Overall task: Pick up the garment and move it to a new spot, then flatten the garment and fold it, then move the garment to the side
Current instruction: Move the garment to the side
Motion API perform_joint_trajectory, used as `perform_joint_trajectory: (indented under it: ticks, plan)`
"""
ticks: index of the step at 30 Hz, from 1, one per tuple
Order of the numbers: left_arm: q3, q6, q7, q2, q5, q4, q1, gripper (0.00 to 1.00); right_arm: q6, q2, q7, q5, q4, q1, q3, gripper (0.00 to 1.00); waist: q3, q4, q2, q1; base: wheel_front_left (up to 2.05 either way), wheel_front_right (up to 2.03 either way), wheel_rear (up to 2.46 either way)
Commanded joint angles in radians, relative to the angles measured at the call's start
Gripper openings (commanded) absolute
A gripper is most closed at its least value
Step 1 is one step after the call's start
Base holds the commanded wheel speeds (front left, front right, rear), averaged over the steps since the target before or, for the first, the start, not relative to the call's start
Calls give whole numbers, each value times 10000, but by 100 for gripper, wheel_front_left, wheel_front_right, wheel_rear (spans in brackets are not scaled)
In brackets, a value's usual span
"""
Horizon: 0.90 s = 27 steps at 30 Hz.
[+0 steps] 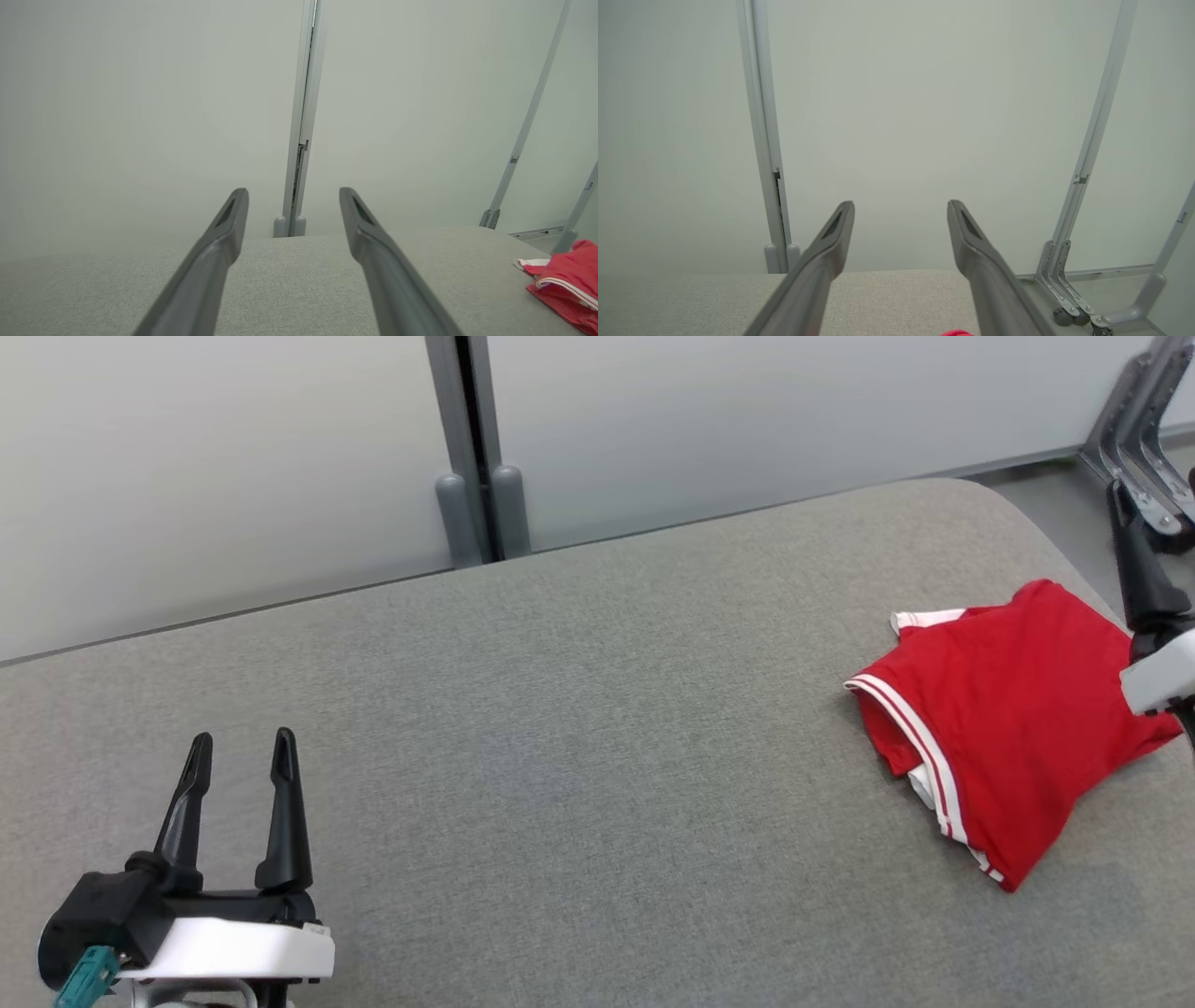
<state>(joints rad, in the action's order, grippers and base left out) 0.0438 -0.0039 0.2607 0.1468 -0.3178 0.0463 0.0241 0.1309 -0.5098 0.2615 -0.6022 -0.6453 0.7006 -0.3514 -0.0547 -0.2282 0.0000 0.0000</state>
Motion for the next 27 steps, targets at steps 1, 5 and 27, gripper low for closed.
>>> perform_joint_trajectory:
  ticks: [1,5,27]
  plan:
    - [-119,-45,31,-14,-174,-193,-176,100,-1,60,42,140,545,-548,226,100,391,402,0,0,0,0,0]
    - [-378,12,42,-131,-283,-509,-654,100,-1,478,44,671,2450,-2377,1060,100,628,782,0,0,0,0,0]
    - [-856,-540,33,-852,181,131,-1610,100,-1,2310,43,2121,4993,-6716,1916,100,900,1279,0,0,0,0,0]
